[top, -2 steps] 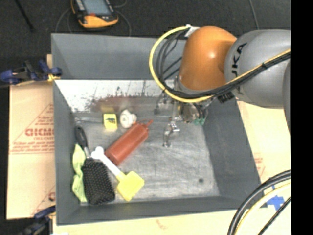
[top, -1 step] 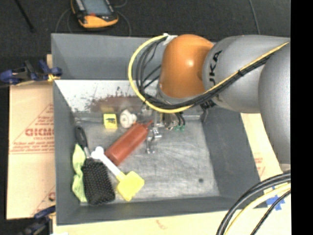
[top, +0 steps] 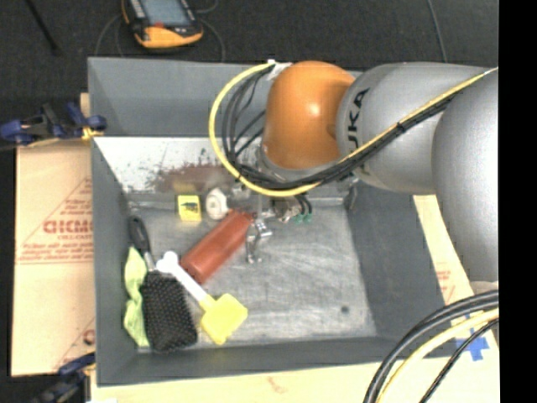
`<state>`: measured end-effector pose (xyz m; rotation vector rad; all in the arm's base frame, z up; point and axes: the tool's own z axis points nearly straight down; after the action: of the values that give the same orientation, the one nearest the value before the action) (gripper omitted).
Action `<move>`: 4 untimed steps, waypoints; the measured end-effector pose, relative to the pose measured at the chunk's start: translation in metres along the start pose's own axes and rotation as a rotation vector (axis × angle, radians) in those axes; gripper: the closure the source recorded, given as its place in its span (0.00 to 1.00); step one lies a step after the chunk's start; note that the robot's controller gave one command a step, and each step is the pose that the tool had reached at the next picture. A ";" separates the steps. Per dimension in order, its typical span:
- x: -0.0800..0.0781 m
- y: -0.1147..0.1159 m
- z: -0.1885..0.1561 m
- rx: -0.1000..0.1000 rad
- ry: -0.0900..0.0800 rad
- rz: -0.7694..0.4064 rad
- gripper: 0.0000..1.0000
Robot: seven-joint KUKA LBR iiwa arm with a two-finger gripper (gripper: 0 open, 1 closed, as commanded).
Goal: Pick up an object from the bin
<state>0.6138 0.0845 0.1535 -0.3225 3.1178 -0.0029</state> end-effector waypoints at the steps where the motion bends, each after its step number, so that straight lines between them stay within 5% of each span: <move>1: -0.002 0.009 0.048 -0.003 0.001 -0.181 0.00; 2: -0.006 0.012 0.073 -0.006 0.003 -0.184 1.00; 4: -0.005 0.013 0.071 -0.006 0.003 -0.184 1.00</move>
Offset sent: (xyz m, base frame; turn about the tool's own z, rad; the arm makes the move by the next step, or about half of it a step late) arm -0.0001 0.0115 -0.0835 -0.1836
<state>0.6169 0.0978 0.0824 -0.6081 3.0792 0.0046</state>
